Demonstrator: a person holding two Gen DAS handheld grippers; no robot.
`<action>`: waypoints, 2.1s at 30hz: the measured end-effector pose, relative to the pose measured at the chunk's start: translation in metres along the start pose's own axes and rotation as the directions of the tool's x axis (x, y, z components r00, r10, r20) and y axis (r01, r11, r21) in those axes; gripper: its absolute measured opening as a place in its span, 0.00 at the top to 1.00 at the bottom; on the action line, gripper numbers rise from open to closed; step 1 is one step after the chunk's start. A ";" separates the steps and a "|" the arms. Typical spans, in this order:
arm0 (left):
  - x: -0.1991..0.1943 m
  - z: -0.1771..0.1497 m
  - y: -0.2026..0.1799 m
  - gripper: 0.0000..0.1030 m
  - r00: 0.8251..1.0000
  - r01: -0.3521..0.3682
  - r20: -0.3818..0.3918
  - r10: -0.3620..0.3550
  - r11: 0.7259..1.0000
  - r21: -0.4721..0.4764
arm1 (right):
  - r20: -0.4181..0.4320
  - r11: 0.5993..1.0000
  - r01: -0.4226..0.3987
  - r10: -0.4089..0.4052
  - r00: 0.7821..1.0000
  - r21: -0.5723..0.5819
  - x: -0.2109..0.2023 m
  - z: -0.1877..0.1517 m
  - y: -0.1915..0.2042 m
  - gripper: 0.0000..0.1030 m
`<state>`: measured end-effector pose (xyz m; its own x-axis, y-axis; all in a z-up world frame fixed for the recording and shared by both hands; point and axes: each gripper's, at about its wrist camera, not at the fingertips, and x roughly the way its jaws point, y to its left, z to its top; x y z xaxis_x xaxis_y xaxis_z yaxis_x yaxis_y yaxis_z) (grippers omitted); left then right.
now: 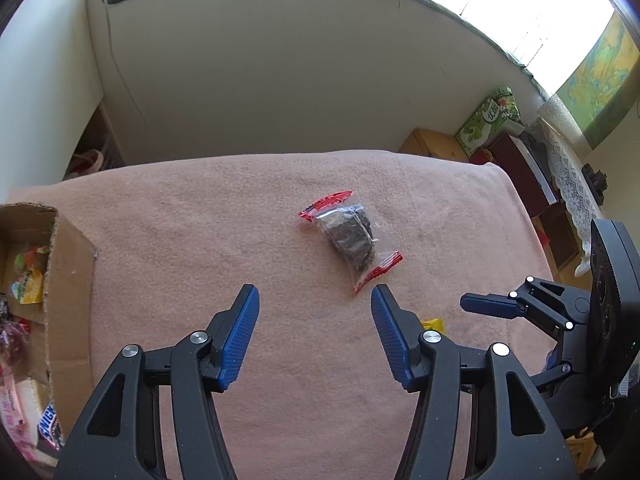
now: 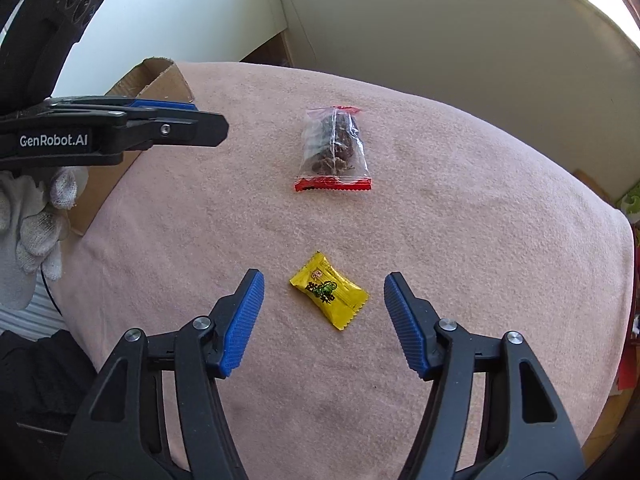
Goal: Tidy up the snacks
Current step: 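Move both tools back over the clear snack bag and yellow candy, then grasp the clear red-ended snack bag with left gripper while right grasps yellow candy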
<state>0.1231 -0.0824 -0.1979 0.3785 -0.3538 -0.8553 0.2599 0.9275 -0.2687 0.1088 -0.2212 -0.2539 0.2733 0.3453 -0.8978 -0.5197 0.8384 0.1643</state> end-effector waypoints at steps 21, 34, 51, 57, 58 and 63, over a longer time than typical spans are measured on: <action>0.062 0.038 -0.017 0.44 0.998 0.015 -0.060 -0.024 0.988 -0.154 | -0.002 0.983 -0.091 0.092 0.996 -0.162 0.020 0.009 -0.003 0.46; 0.078 0.038 -0.030 0.44 0.995 -0.034 -0.099 0.026 0.996 -0.083 | -0.049 0.980 -0.092 0.085 0.995 -0.177 0.033 0.010 0.010 0.52; 0.067 0.027 -0.019 0.64 0.994 -0.058 -0.099 0.055 0.998 -0.032 | -0.056 0.989 0.052 -0.061 0.997 -0.142 0.037 0.006 0.038 0.76; 0.046 0.009 0.001 0.65 0.994 -0.076 -0.088 0.072 0.996 -0.046 | -0.042 0.997 0.068 -0.070 0.997 -0.044 0.033 0.004 0.038 0.78; 0.042 0.006 0.004 0.65 0.994 -0.078 -0.086 0.073 0.996 -0.051 | -0.039 0.997 0.066 -0.067 0.997 -0.025 0.031 0.004 0.035 0.80; 0.020 -0.010 0.015 0.65 0.994 -0.090 -0.067 0.087 0.995 -0.046 | -0.019 0.996 0.073 -0.072 0.997 0.044 0.023 0.004 0.026 0.82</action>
<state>0.1259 -0.0742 -0.2239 0.3395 -0.2630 -0.9031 0.1838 0.9601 -0.2105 0.1041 -0.1898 -0.2684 0.2949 0.2761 -0.9148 -0.4619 0.8792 0.1164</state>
